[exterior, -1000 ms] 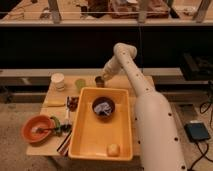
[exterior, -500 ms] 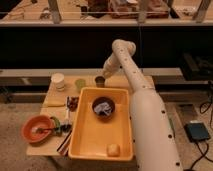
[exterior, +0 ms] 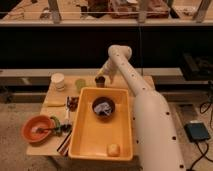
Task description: Stack cups on top of each other
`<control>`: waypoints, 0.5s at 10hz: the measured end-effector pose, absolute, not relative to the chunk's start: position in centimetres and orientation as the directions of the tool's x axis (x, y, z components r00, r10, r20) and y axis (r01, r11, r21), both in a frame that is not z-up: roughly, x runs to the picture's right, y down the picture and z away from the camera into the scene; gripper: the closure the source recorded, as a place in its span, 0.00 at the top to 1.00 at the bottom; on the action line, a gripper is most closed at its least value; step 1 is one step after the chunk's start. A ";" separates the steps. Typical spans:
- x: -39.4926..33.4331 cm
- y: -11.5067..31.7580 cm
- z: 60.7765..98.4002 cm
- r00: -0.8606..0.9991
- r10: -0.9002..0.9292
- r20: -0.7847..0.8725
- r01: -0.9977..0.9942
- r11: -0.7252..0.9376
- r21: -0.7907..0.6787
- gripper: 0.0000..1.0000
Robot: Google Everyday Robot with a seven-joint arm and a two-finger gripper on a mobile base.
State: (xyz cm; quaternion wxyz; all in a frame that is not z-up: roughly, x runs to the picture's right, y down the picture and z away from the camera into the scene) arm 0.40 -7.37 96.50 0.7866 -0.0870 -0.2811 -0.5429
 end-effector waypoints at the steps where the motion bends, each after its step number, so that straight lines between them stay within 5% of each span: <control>1: 0.5 -7.3 96.6 0.252 -0.807 0.534 0.905 0.393 0.166 0.80; 3: 0.3 -6.5 97.2 0.243 -0.805 0.542 0.912 0.380 0.156 0.75; 5: 0.0 -5.7 97.8 0.238 -0.798 0.553 0.916 0.374 0.145 0.58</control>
